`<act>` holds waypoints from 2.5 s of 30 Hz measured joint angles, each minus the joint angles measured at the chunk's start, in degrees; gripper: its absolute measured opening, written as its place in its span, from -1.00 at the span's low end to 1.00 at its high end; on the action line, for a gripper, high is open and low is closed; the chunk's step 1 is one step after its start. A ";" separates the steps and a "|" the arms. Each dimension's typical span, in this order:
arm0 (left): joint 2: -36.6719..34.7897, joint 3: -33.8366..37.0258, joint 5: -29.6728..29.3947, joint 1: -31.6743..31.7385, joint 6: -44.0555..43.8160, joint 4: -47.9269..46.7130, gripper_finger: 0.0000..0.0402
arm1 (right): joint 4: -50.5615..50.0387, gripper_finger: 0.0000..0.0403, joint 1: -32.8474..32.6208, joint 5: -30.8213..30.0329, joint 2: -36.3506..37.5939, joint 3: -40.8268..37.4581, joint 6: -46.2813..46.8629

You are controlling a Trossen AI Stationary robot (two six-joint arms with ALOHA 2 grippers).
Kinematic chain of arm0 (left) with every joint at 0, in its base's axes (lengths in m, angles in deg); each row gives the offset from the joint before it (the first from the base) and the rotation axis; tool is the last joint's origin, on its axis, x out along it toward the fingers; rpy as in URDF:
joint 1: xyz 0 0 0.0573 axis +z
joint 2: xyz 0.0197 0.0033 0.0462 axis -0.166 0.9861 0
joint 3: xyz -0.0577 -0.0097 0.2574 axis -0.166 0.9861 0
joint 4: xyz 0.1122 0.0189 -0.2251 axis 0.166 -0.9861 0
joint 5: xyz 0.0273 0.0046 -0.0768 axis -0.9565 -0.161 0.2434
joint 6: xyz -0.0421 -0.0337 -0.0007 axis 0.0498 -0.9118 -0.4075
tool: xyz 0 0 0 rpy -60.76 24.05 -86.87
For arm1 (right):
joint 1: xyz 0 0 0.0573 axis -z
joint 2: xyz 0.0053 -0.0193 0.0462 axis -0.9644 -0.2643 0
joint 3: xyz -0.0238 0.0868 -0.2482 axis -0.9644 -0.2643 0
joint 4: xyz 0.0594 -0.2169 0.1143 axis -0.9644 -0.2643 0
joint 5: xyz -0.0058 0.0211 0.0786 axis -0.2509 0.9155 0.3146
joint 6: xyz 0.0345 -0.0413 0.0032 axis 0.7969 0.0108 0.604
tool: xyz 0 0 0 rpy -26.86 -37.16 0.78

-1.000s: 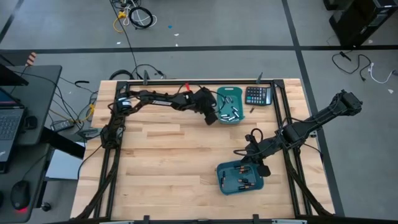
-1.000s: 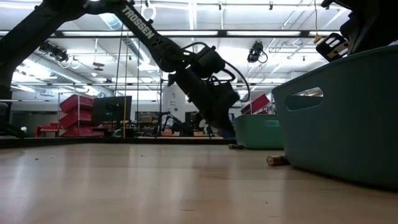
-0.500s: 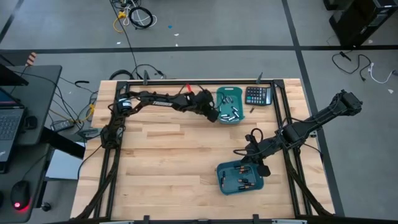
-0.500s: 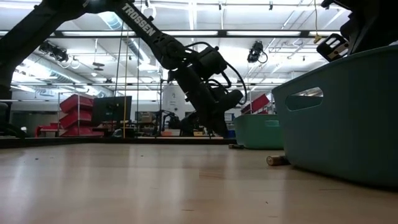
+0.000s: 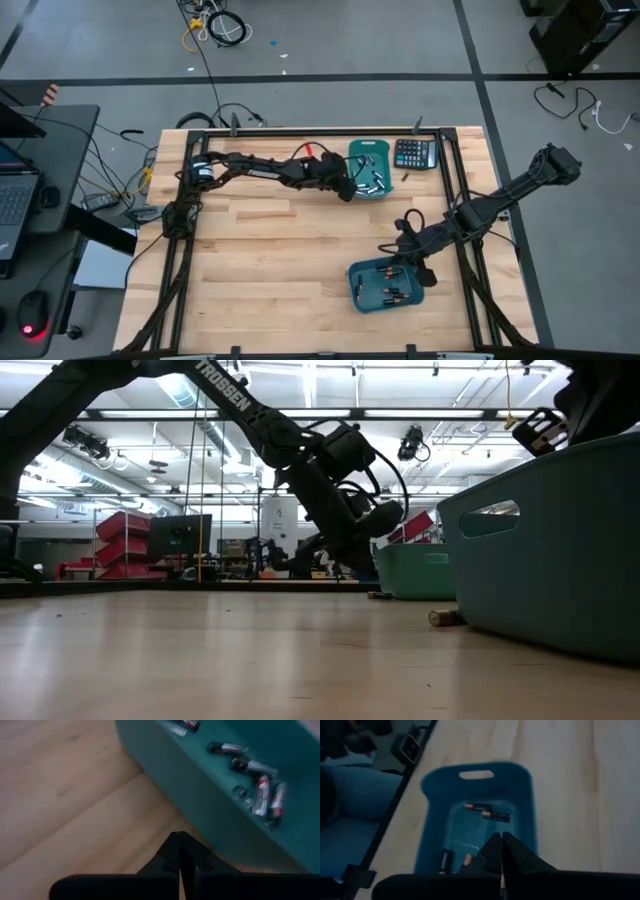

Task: Sort batteries
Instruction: Put the black battery into the blue bin

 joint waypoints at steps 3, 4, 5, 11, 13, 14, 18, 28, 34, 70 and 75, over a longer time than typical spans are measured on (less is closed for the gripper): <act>1.65 -0.01 -0.10 0.00 -1.14 1.54 -1.00 | 1.19 -1.00 -1.07 -0.13 0.02 0.00 -0.16; 2.17 -0.03 0.29 0.00 -1.61 2.08 -1.00 | 1.40 -0.99 -1.38 -0.51 0.00 0.00 -0.17; 2.64 0.04 0.52 0.00 -1.96 1.66 -1.00 | 1.31 -0.99 -1.69 -0.86 0.02 0.00 -0.05; 3.90 0.00 0.44 0.00 -2.21 2.48 -1.00 | 1.58 -1.00 -3.01 -2.10 0.02 0.00 0.21; 3.90 -0.04 0.48 -0.14 -2.13 1.93 -1.00 | 1.54 -1.00 -3.05 -2.12 0.02 0.00 0.24; 3.90 -0.06 0.63 -0.31 -2.11 1.84 -1.00 | 1.52 -1.00 -3.03 -2.14 0.02 0.00 0.24; 3.89 -0.09 3.02 -0.85 -1.40 1.22 -1.00 | 1.52 -0.99 -3.01 -2.14 0.02 0.00 0.17; 1.12 0.04 3.78 -1.18 7.06 -5.51 -1.00 | 1.77 -1.00 -3.01 -2.14 0.02 0.00 0.07; -1.76 0.00 3.52 -1.98 20.43 -11.16 -0.89 | 2.15 -0.99 -3.01 -2.14 0.02 0.00 -0.09; -1.98 15.34 5.39 -3.85 33.35 16.73 -0.25 | 3.27 -0.99 -3.01 -4.82 0.00 0.00 -1.07; -1.98 18.30 5.50 -3.85 32.12 22.66 -0.41 | 3.47 -1.00 -3.01 -5.23 0.00 0.00 -1.26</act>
